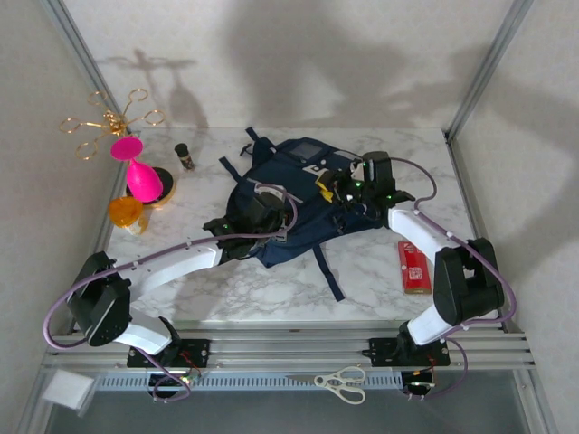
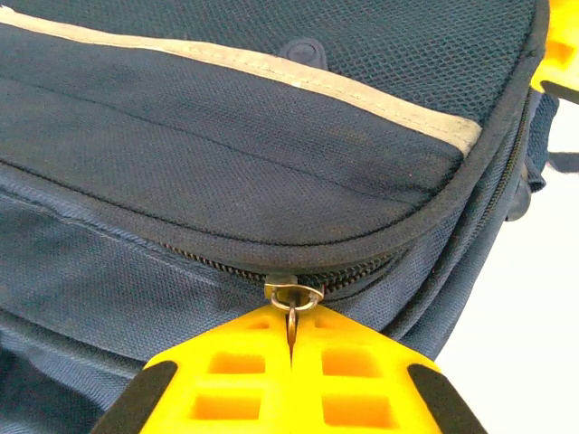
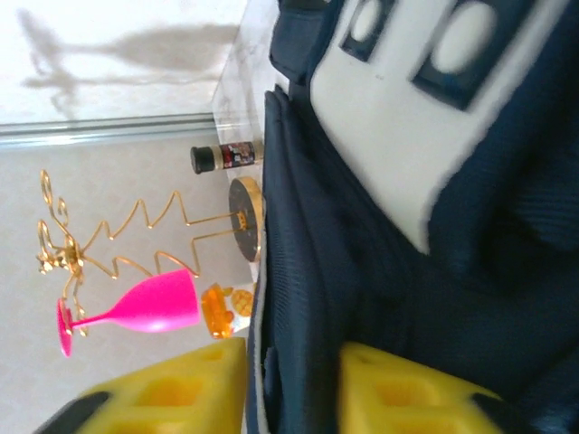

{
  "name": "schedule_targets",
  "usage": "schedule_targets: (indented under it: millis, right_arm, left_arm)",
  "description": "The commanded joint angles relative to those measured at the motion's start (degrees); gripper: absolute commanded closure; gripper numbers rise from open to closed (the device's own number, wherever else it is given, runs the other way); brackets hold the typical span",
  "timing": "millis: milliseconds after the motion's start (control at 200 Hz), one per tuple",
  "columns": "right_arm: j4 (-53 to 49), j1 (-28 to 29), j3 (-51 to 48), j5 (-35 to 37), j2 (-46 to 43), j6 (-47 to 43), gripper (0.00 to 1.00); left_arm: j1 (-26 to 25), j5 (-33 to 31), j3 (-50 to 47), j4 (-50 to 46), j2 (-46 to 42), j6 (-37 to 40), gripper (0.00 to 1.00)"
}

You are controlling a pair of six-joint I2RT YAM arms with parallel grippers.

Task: Pack the student bag

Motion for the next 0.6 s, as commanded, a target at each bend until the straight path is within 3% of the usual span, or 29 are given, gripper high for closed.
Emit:
schedule_targets:
  millis: [0,115,250,406,596]
  right_arm:
    - [-0.4,3.6,-0.2,5.4,-3.0,-1.4,0.53]
    - [1.1,7.3,-6.6,10.0,-6.9,4.2,0.40]
    - [4.0,11.8,-10.3,14.6,-8.1,11.5,0.40]
    - [4.2,14.7,-9.6,22.2,-7.4,14.8,0.53]
    - [1.6,12.8,-7.4,23.3,-5.3,9.5,0.87]
  left_arm:
    - [0.3,5.0,0.5,2.1,1.9,1.9,1.00]
    - [0.1,7.7,0.4,4.9,2.2,1.1,1.00]
    - [0.1,8.0,-0.4,6.1,2.2,1.3,1.00]
    - [0.1,6.4,-0.8,5.6,2.0,1.7,1.00]
    - [0.2,2.2,-1.3,2.7,0.4,2.6,1.00]
